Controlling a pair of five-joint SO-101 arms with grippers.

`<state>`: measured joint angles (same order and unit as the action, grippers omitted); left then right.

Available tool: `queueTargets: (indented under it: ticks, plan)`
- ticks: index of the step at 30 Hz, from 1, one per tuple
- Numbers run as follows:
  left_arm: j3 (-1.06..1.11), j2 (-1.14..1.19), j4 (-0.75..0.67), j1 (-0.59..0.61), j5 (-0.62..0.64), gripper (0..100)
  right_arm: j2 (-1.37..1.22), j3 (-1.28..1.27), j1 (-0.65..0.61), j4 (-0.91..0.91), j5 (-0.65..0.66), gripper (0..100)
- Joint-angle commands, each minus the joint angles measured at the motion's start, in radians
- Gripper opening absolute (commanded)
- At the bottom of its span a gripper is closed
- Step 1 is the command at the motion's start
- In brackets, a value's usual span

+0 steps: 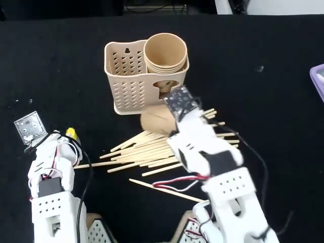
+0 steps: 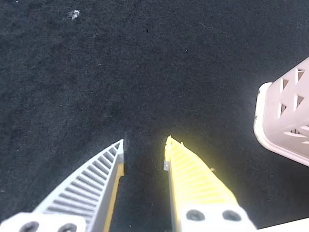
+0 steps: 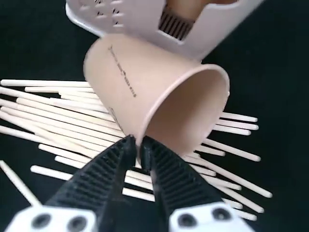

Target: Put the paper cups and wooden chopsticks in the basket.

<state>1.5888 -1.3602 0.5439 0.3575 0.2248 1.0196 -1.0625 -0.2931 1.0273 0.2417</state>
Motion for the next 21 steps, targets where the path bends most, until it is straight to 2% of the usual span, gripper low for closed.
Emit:
queueTargets:
  ticks: [1, 7, 13, 21]
  plan:
    - [-0.007, -0.014, -0.021, 0.005, 0.000, 14, 0.124, 0.073, 0.055, 0.064, 0.066, 1.1]
    - [-0.007, -0.014, -0.021, 0.005, 0.000, 14, 0.174, 0.105, 0.074, 0.207, 0.221, 1.1]
    - [-0.008, -0.014, -0.021, 0.004, 0.000, 14, 0.153, 0.200, 0.121, 0.319, 0.227, 1.1]
    - [-0.008, -0.014, -0.021, 0.005, 0.000, 14, -0.180, 0.426, 0.120, 0.491, 0.232, 1.1]
